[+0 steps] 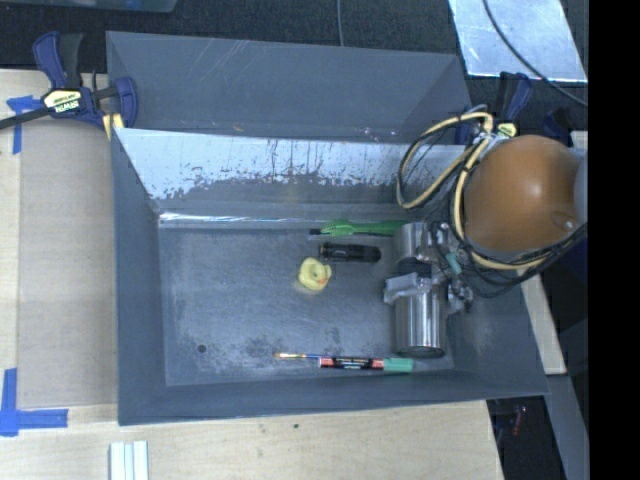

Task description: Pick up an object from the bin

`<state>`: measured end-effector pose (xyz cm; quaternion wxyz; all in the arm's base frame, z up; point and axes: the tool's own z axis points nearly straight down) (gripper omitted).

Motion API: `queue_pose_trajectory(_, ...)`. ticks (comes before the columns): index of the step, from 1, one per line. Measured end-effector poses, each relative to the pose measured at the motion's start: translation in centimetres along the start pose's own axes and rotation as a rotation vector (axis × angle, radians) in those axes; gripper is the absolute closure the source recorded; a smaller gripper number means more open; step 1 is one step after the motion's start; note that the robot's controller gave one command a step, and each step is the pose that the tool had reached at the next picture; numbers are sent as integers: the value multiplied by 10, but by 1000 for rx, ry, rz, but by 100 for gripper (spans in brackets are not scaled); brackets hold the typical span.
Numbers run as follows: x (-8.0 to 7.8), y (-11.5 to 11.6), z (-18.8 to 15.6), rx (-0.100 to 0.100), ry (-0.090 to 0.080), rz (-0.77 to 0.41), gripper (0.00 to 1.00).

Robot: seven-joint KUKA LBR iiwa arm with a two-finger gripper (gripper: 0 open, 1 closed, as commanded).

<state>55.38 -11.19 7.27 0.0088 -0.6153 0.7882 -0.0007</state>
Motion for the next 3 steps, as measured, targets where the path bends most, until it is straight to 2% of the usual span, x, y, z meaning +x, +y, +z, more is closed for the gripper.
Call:
queue_pose_trajectory(1, 0, 0, 0, 1, 0, 1, 100)
queue_pose_trajectory(3, 0, 1, -46, -4, -2, 3, 100)
